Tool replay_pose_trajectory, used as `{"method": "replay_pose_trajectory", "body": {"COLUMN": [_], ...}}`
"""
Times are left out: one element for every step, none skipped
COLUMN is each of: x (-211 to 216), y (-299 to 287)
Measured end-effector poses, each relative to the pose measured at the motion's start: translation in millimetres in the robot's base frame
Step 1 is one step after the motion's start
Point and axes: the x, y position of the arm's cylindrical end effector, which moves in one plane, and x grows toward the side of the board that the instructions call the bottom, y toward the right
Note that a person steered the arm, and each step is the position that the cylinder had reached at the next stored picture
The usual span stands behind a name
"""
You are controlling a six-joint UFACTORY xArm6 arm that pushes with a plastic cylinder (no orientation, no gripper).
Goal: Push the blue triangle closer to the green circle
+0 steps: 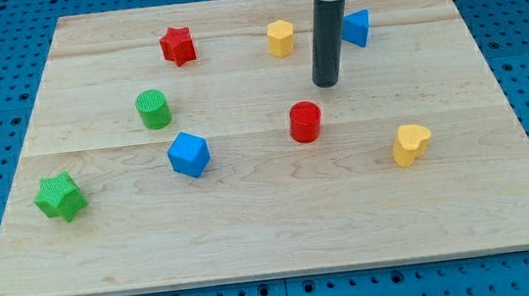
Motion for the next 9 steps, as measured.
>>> {"method": "replay_pose_trajectory", "body": {"x": [-6.5,-15.6,-34.8,-38.3,-52.2,-91.5,-125.5,-133.4,-100.3], "y": [-26.9,-52.7,-58.3,1.2,3.0,0.8,3.2,75.4,85.3]}}
